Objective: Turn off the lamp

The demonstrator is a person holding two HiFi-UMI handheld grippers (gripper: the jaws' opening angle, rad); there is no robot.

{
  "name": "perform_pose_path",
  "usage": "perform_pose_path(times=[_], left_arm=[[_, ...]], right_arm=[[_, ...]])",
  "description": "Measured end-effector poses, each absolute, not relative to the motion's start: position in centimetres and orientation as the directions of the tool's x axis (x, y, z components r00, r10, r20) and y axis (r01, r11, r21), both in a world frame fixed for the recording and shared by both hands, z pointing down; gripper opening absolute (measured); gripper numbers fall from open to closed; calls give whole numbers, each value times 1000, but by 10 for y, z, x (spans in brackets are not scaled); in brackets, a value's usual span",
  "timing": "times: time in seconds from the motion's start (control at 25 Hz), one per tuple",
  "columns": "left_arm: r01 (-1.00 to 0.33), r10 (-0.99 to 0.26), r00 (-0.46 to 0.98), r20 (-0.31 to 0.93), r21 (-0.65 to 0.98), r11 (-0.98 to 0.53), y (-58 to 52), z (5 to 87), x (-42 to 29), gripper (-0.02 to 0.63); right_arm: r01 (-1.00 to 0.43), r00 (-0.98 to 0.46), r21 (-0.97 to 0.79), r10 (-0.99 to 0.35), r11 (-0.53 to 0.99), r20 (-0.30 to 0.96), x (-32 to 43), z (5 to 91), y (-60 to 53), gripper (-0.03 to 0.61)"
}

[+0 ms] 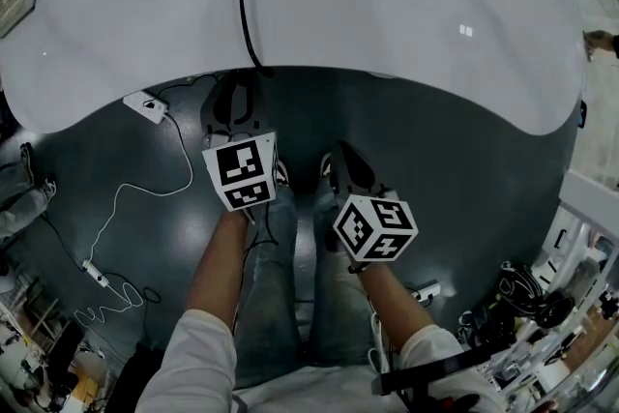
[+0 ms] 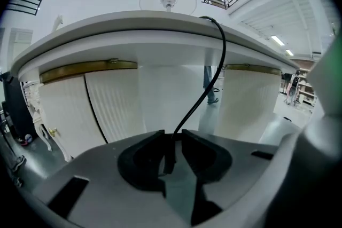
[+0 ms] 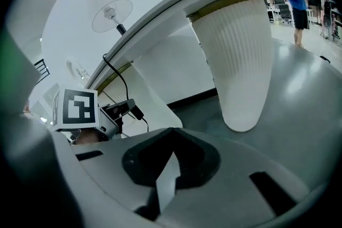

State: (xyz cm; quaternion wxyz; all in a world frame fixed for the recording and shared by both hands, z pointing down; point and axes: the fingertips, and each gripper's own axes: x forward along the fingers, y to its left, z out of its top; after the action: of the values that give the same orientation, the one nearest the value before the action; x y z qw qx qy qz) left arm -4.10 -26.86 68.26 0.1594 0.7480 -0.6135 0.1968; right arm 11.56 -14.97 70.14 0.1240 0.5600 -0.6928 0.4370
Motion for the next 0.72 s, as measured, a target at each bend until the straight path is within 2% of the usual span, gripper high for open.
perform_pose_path(times=[0.48,0.72], left_arm=[[-989,-857,138,496,20,-147,-254,647,-32,97],[-992,-827,121,549,41,-118,-227,629,-33,97]], right_arm=[[-882,-344,-472,-686,2,640,131,660,-154,0],[-879,-358,-476,-692,23,627,127,627,-159,0]])
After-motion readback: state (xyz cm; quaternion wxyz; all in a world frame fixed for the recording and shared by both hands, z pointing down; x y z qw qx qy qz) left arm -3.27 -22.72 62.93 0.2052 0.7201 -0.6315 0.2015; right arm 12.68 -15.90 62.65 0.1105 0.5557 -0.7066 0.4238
